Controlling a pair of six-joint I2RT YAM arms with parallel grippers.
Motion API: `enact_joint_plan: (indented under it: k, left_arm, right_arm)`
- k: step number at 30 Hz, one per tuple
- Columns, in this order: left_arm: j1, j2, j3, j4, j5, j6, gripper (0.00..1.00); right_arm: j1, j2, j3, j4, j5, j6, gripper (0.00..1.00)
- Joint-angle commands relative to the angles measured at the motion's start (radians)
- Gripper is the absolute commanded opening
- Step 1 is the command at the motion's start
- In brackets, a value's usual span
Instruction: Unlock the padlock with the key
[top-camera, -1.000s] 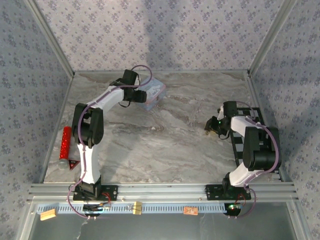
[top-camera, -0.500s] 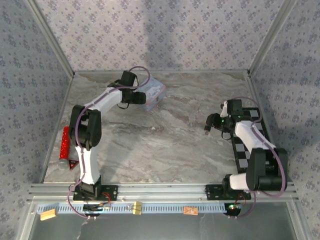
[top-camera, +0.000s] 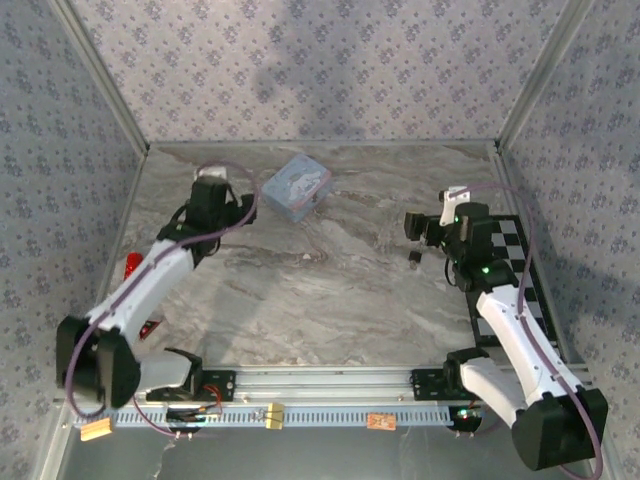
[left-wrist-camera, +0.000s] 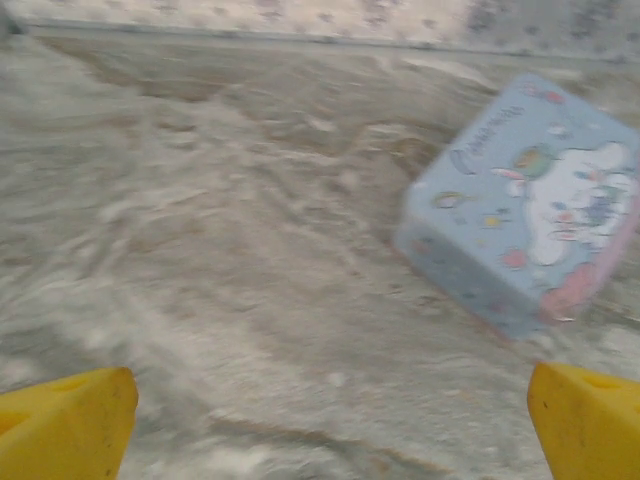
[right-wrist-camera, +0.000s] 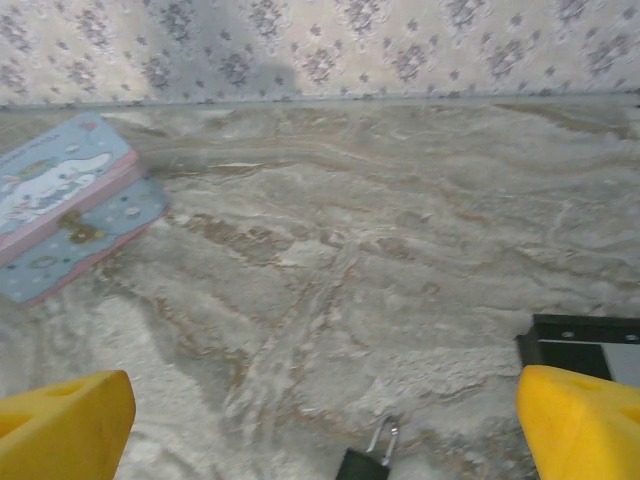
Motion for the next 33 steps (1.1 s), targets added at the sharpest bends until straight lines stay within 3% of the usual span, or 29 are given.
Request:
enact_joint_plan:
  k: [1,6,11,17,29,33]
  left_arm:
    - [0.011,-0.098,-0.161,0.191,-0.263,0.041,1.0]
    - [0.027,-0.143,-0.427,0.558,-0.41,0.198,1.0]
    - [0.106,-0.049,-0.5,0.651,-0.41,0.203,1.0]
    - [0.214,0.058,-0.583,0.877,-0.251,0.248,1.0]
    - [0.303,0.125,-0.553,0.933,0.021,0.288,1.0]
    - [0.319,0.164,-0.669,1.203,0.087,0.264,1.0]
  right_arm:
    - [0.004,0.024,-0.048,0.125,0.096,-0.077,0.99]
    - [-0.026,0.036,-0.171,0.3,0.119,-0.09,0.99]
    - [-0.086,0.098,-0.311,0.488,0.137,-0.102,0.99]
    - [-0.102,0.26,-0.382,0.687,0.145,-0.129,0.99]
    - [-0.171,0.476,-0.394,0.969,-0.121,-0.216,0.99]
    - [-0.224,0.53,-0.379,0.99,-0.189,-0.179,0.99]
